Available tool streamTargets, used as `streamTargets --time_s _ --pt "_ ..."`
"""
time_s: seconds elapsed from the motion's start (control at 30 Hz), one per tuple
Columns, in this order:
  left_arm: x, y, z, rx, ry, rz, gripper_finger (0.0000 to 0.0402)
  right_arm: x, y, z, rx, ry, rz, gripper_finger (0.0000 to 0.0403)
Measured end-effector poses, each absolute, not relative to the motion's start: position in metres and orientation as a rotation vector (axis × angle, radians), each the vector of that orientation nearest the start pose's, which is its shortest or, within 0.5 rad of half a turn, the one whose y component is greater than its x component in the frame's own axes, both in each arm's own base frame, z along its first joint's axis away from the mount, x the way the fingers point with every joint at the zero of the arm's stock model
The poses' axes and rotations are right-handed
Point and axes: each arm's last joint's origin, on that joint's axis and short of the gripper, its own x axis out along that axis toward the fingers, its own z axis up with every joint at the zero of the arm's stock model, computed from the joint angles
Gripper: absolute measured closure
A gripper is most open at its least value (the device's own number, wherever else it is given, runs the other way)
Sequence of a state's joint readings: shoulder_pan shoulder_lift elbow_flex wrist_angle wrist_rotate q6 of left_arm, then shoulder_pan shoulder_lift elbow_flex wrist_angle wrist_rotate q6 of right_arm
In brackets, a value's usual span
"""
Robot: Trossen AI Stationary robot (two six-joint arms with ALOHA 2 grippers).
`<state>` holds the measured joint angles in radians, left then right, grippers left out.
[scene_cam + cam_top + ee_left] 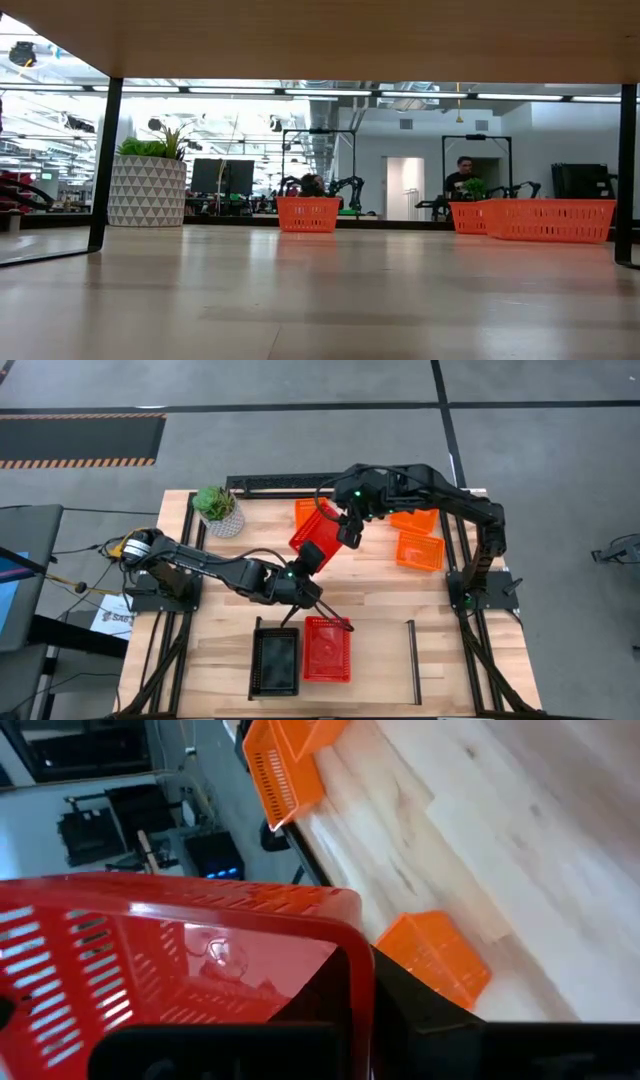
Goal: Stack baskets on shelf by color
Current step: Stack the red bin on the top of the red bins on the shelf
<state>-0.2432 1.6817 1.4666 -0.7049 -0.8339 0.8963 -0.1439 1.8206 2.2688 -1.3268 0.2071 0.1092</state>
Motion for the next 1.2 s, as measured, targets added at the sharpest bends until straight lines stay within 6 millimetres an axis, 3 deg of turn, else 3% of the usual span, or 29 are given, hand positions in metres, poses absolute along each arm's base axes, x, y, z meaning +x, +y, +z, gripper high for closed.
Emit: streamTargets --time_s 0.43,0.57,0.73,0.8,0.97,1.2 --pt "0.350 -0.063 0.306 1.516 1.083 0.158 0.0401 0.328 -0.060 0.441 0.148 0.943 -0.428 0.0256" --pt "0.352 -0.063 0.308 1.553 1.078 0.171 0.0401 0.327 -0.060 0.440 0.172 0.950 -0.444 0.0302" --pt "0.355 -0.065 0.311 1.538 1.038 0.204 0.0398 0.327 -0.061 0.440 0.207 0.940 -0.477 0.0385" --pt "0.357 -0.067 0.313 1.510 1.006 0.236 0.0391 0.326 -0.061 0.440 0.207 0.942 -0.478 0.0390" --pt "0.361 -0.070 0.318 1.417 0.923 0.313 0.0347 0.326 -0.061 0.441 0.224 0.937 -0.464 0.0396" --pt "0.361 -0.082 0.324 1.329 0.843 0.418 0.0236 0.322 -0.066 0.442 0.239 0.945 -0.458 0.0398"
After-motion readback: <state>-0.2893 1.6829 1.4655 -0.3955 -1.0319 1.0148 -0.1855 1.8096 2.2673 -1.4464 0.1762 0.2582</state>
